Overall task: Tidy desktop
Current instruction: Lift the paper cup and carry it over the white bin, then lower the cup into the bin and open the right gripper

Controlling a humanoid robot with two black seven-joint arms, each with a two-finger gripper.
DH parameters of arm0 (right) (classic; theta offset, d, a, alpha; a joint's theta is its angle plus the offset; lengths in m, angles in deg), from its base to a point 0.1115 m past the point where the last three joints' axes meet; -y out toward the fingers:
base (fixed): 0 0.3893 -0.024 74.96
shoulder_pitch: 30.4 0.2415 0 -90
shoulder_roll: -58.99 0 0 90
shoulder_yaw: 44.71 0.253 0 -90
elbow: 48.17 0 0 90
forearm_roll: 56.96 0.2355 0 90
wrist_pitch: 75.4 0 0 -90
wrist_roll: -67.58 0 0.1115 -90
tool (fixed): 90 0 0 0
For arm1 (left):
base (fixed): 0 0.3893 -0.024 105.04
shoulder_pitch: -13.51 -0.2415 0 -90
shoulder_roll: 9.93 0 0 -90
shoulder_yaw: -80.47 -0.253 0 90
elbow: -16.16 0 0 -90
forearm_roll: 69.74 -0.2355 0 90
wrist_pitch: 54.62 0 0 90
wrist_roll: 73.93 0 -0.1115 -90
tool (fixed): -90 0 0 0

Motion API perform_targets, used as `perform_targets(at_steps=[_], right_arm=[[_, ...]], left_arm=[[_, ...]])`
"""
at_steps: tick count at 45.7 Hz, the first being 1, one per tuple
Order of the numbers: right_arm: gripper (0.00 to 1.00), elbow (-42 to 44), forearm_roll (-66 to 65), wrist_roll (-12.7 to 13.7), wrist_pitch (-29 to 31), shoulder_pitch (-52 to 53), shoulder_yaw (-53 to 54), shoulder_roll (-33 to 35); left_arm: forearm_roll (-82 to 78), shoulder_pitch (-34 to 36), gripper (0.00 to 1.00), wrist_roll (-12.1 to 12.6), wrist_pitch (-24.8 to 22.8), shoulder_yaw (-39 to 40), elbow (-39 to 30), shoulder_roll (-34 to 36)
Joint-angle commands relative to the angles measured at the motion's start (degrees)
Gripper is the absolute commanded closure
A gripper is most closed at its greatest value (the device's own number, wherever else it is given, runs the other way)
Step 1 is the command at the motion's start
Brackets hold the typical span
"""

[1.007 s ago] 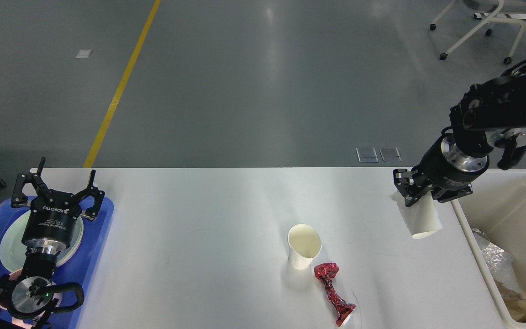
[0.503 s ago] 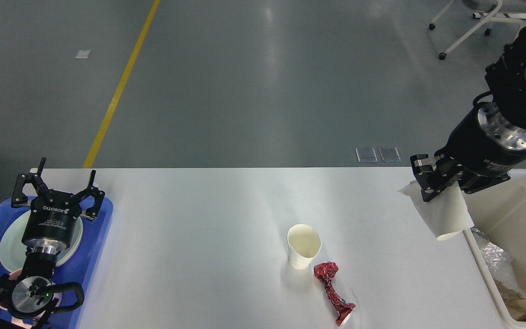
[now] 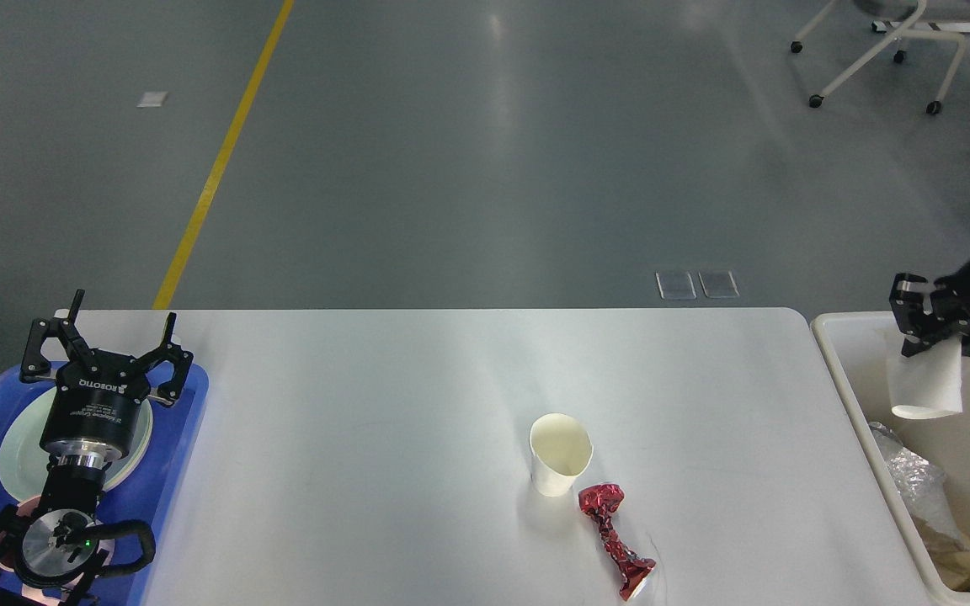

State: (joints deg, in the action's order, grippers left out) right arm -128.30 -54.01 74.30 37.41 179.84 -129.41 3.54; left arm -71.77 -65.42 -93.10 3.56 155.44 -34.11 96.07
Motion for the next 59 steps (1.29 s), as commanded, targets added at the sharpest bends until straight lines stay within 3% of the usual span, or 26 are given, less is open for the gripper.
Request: perform_targets(at_steps=[1,7,16,21,26,32,38,59], right_arm=[[1.00,8.6,-0.5,0.0,-3.1,-8.8,1.4,5.2],[1.00,21.3,-0.2,0.0,-3.7,-22.2,5.5,7.9],[1.00,41.8,-0.7,0.0,-3.7,-47.0,23.2,7.1],[1.00,52.6,-0.8,0.0,-4.8,-59.7,31.7,3.2],[1.00,59.9,-0.7,0.0,-11.2,-69.1,36.8,-1.8],[1.00,62.6,-0.7,0.0,-21.2,-74.8,39.6,-5.6],[1.00,63.9,-0.3,0.0,-26.3,-77.8,39.6,-8.9],[1.00,69.3,0.1,0.1,-29.4,-84.5,42.1,-14.1]], left_arm=[[0.0,0.0,0.04,0.0,0.0,0.0,0.0,0.0],[0.0,0.0,0.04,0.0,0.0,0.0,0.0,0.0],[0.0,0.0,0.04,0.0,0.0,0.0,0.0,0.0],[0.0,0.0,0.04,0.0,0.0,0.0,0.0,0.0],[0.0,0.0,0.04,0.0,0.0,0.0,0.0,0.0],[0.0,0.0,0.04,0.0,0.0,0.0,0.0,0.0],[0.0,0.0,0.04,0.0,0.0,0.0,0.0,0.0],[0.0,0.0,0.04,0.0,0.0,0.0,0.0,0.0]])
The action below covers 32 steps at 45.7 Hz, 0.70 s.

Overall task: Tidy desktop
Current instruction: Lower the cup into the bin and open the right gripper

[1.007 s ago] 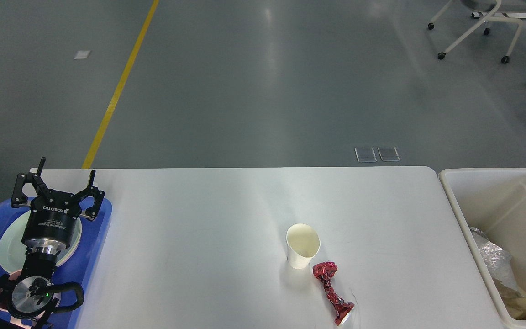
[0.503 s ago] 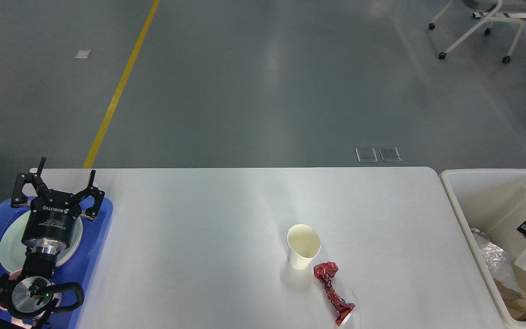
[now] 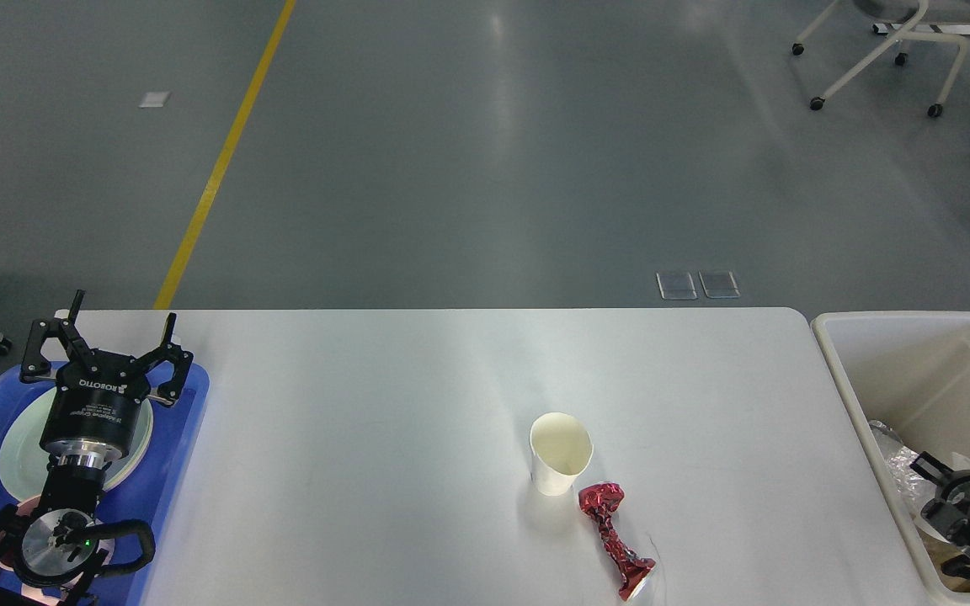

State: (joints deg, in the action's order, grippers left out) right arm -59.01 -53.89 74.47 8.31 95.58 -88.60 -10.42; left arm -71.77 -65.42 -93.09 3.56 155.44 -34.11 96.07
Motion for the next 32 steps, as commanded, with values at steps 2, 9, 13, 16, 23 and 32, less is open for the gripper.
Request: perform_targets(at_steps=[2,9,13,16,23,32], right_arm=[[0.96,0.0,0.0,0.0,-0.9,-0.2,1.4,0.0],[0.00,-0.5,-0.1,-0.1,-3.8,-0.1,1.1,0.2],[0.00,-0.7,-0.1,-0.1,-3.7,-0.1,1.3,0.0],[0.00,-0.8,-0.4,-0.1,-3.7,-0.1,1.4,0.0],[0.00,-1.6,-1.1,-0.1,-3.3,0.2,1.4,0.0],[0.00,-2.1,-1.2,-0.1,-3.2,0.5,1.3,0.6]], left_arm=[[0.0,0.0,0.04,0.0,0.0,0.0,0.0,0.0],[0.0,0.0,0.04,0.0,0.0,0.0,0.0,0.0],[0.0,0.0,0.04,0.0,0.0,0.0,0.0,0.0],[0.0,0.0,0.04,0.0,0.0,0.0,0.0,0.0],[0.0,0.0,0.04,0.0,0.0,0.0,0.0,0.0],[0.0,0.0,0.04,0.0,0.0,0.0,0.0,0.0]])
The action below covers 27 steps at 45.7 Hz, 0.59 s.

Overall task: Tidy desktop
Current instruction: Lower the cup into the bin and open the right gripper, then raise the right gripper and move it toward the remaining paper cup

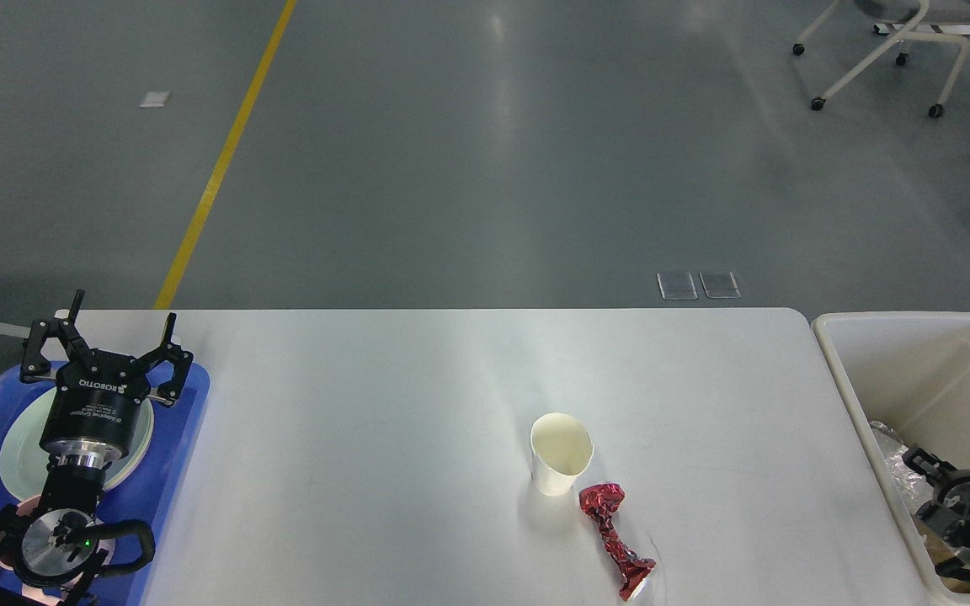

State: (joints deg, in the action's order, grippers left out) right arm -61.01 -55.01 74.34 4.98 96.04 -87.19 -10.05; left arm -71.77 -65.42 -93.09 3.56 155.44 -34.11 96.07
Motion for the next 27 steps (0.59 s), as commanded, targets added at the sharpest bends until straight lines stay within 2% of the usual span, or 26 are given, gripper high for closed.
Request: perform_targets(at_steps=[1,8,20,23,27], right_arm=[[0.00,-0.1,-0.1,0.0,0.2,0.1,-0.1,0.3],[0.00,-1.3,-0.6,0.1,2.9,3.7,-0.9,2.2],[0.00,-17.8,-12.2,0.2,9.5,18.8,-1.6,11.6],[0.00,-22.7,-18.2,0.1,15.4,24.6,-2.9,13.3],[0.00,-25.7,-19.8,0.1,23.0,32.6,-7.2,13.8]], left_arm=[[0.0,0.0,0.04,0.0,0.0,0.0,0.0,0.0],[0.0,0.0,0.04,0.1,0.0,0.0,0.0,0.0],[0.0,0.0,0.04,0.1,0.0,0.0,0.0,0.0],[0.0,0.0,0.04,0.1,0.0,0.0,0.0,0.0],[0.0,0.0,0.04,0.1,0.0,0.0,0.0,0.0]])
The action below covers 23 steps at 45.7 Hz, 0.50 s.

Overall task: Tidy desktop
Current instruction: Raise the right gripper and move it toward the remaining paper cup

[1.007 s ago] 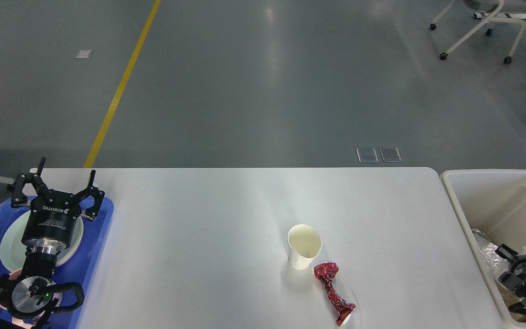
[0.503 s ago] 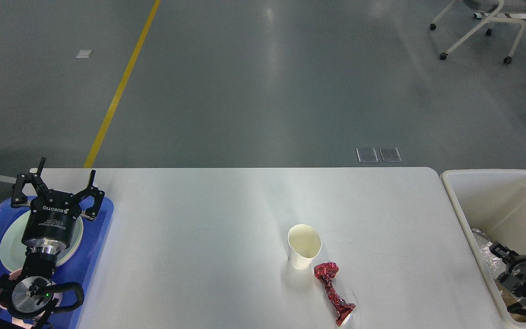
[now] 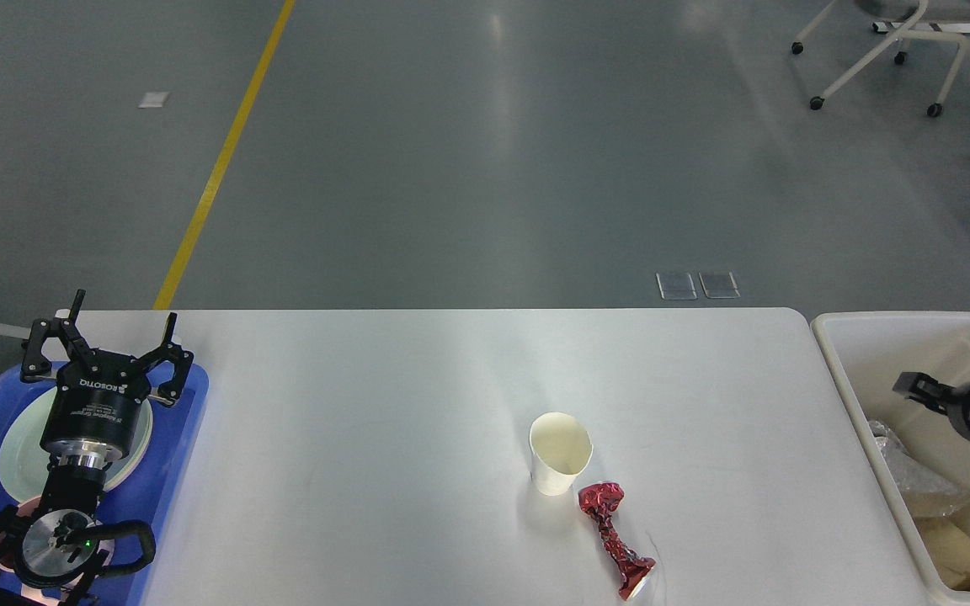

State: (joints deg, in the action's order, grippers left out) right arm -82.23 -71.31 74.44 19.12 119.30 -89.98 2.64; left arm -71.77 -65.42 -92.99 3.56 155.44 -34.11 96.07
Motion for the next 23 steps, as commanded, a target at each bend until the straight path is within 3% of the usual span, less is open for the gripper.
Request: perform_targets(at_steps=[1,11,23], right_arm=[[0.00,-5.4,-3.5,0.0,10.9,11.6,-5.9,0.9],[0.00,-14.1,-3.1,0.0,29.1,34.1,-18.1,-4.3],[0.00,-28.0,-0.2,0.0,46.9,54.2,-21.3,-10.4]], left_arm=[[0.0,0.0,0.04,0.0,0.0,0.0,0.0,0.0],[0.0,0.0,0.04,0.0,0.0,0.0,0.0,0.0],[0.0,0.0,0.04,0.0,0.0,0.0,0.0,0.0]])
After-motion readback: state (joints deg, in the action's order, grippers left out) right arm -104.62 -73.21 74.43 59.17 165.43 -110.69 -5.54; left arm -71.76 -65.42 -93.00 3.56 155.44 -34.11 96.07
